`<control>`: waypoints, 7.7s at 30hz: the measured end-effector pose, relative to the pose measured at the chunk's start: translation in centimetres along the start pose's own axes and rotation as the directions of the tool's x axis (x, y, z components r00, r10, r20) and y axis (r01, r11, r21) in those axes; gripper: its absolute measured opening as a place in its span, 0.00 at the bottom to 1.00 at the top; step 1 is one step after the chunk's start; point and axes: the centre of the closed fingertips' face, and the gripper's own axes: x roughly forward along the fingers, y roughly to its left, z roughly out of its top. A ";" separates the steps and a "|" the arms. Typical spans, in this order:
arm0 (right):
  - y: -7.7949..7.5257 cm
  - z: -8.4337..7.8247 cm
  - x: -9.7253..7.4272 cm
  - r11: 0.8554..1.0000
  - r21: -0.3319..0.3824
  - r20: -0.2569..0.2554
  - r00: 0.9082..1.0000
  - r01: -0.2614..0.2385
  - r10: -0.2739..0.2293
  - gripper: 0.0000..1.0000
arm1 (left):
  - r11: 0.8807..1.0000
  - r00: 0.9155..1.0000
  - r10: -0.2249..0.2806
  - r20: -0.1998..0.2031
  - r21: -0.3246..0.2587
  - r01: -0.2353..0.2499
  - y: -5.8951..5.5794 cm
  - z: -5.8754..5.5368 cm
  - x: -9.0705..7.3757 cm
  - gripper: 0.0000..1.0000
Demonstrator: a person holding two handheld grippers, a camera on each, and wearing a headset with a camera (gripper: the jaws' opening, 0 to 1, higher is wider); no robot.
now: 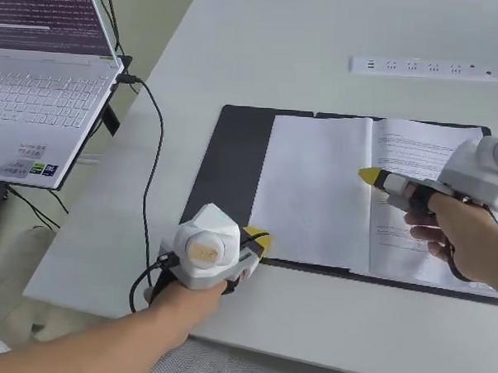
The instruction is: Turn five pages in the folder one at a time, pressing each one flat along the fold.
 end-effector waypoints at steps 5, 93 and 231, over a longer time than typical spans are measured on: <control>-2.7 2.6 2.3 0.994 0.109 -0.002 1.000 0.001 -0.001 0.00 | 1.000 1.000 0.000 0.001 0.006 0.000 0.0 0.0 0.0 0.00; 0.1 -10.4 -5.7 0.850 0.524 -0.121 0.983 -0.055 0.138 0.00 | 1.000 1.000 0.003 -0.011 0.025 -0.002 -0.2 0.0 -0.1 0.00; -5.8 -5.7 -24.7 0.924 -0.188 0.194 0.935 0.332 -0.296 0.33 | 0.984 0.983 -0.142 0.118 0.122 0.128 -20.5 7.6 11.6 0.32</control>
